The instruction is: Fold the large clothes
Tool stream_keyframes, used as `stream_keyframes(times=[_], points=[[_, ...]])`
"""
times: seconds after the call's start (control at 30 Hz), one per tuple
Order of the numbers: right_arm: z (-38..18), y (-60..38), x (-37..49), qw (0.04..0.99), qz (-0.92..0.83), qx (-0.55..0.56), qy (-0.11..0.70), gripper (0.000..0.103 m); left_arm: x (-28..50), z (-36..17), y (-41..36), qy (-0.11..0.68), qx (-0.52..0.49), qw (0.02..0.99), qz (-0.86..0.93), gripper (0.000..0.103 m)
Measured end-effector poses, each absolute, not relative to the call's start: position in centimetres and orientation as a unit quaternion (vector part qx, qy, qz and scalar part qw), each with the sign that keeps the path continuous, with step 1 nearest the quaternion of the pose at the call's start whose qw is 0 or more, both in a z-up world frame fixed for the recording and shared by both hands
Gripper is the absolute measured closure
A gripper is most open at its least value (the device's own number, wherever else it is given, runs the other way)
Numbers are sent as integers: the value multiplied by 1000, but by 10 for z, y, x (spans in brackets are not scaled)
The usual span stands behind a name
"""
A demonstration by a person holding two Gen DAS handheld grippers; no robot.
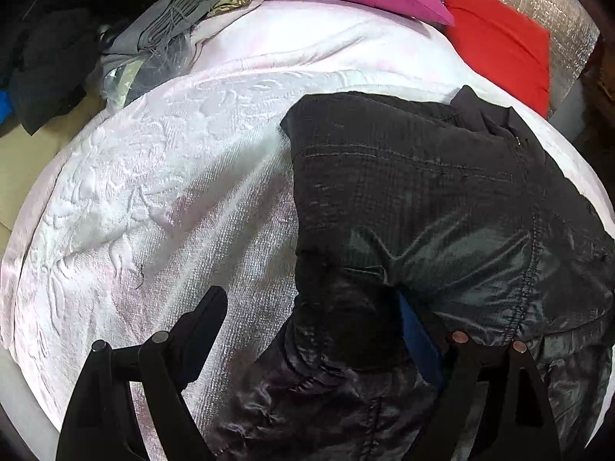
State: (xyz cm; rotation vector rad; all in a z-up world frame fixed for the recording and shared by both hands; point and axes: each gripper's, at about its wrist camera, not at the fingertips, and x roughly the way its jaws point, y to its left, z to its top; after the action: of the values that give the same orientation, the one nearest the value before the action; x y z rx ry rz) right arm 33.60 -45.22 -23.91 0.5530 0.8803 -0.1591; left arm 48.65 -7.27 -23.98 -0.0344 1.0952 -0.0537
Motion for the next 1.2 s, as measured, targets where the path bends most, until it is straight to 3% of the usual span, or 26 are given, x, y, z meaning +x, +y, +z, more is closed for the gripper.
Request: stream_keyframes(times=[0.23, 0.53, 0.7, 0.8, 0.93, 1.07, 1.2], points=[[-219, -442, 327, 890, -3, 291, 352, 48, 468, -202, -95, 433, -3, 900, -50, 15], [-253, -365, 358, 866, 39, 148, 476, 51, 472, -237, -134, 487, 89, 866, -69, 15], [-220, -413, 340, 882, 37, 217, 416, 50, 469, -211, -110, 457, 31, 885, -80, 15], [-206, -460, 327, 891, -17, 276, 360, 34, 470, -195, -88, 433, -3, 899, -68, 15], [-215, -500, 320, 876, -37, 355, 324, 33, 480, -202, -59, 450, -36, 892, -36, 15], [-247, -501, 343, 836, -55, 374, 397, 35, 500, -235, -53, 515, -29, 857, 9, 14], [-257, -494, 355, 829, -77, 350, 429, 38, 501, -230, -45, 515, -49, 856, 3, 14]])
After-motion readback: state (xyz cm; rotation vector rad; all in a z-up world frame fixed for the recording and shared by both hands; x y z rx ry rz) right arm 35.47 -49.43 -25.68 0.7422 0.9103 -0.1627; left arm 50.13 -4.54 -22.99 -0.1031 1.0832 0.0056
